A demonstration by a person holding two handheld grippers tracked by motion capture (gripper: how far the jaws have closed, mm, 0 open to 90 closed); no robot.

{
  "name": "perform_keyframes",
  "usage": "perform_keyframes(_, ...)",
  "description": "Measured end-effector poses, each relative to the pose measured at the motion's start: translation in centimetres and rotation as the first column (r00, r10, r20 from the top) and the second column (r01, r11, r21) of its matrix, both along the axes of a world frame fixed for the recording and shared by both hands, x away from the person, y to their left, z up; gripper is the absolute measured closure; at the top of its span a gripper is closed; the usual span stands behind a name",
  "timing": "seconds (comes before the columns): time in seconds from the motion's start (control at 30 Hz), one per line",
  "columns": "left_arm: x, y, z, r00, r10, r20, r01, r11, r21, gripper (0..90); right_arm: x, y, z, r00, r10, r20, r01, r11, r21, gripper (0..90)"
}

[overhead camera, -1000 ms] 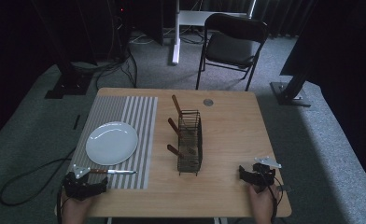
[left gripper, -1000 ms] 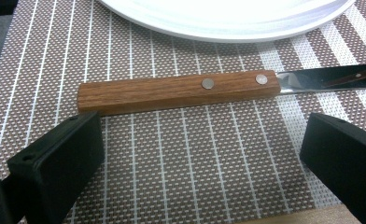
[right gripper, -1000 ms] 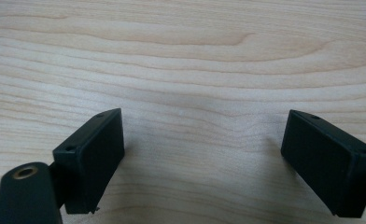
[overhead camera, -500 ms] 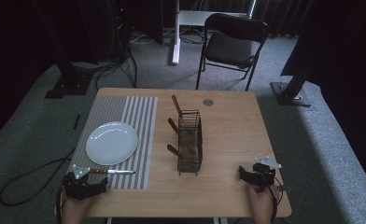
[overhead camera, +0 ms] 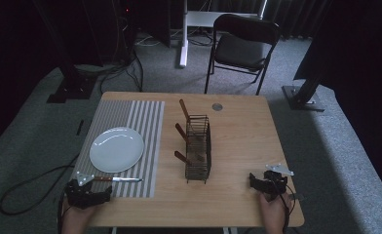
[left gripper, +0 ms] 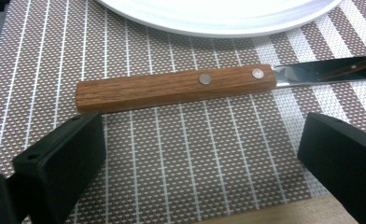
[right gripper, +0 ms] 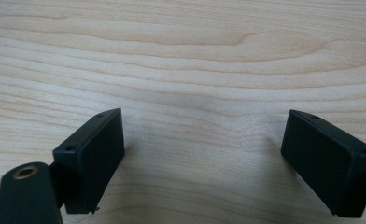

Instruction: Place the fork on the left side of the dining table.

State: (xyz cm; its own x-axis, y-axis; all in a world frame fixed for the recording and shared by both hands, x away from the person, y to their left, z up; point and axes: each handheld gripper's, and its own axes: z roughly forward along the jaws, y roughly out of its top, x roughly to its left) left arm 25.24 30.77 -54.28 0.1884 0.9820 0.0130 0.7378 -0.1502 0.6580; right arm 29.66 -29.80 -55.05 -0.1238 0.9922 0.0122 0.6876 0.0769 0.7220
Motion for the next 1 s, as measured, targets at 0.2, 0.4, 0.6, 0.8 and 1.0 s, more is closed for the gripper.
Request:
perform_keyframes(0.2,0.1,-0.7,0.5,0.9993,-0.037,-0.002,0.037,0.9993,0.007,1.4,0.0,0.0,0.0,1.0,0.0,0.0,0.0,1.0,0.0,13.0)
perform_keyframes(0.4,0.1,-1.5,1.2,0.9974,-0.067,0.026,0.066,0.9976,0.018,3.6,0.0,0.0,0.0,1.0,0.0,0.0,0.0,1.0,0.0,12.9)
perform_keyframes(0.6,0.6,-1.8,1.8,0.9973,-0.064,0.034,0.064,0.9979,0.004,3.5,0.0,0.0,0.0,1.0,0.0,0.0,0.0,1.0,0.0,13.0)
perform_keyframes(0.8,1.3,-2.2,2.6,0.996,-0.079,0.042,0.081,0.996,-0.038,3.5,0.0,0.0,0.0,1.0,-0.001,0.0,0.001,1.0,0.0,13.0)
perform_keyframes(1.0,2.1,-3.0,3.7,0.9923,-0.113,0.051,0.115,0.9924,-0.042,3.5,0.0,0.0,0.0,1.0,0.0,0.0,0.0,1.0,0.0,12.9)
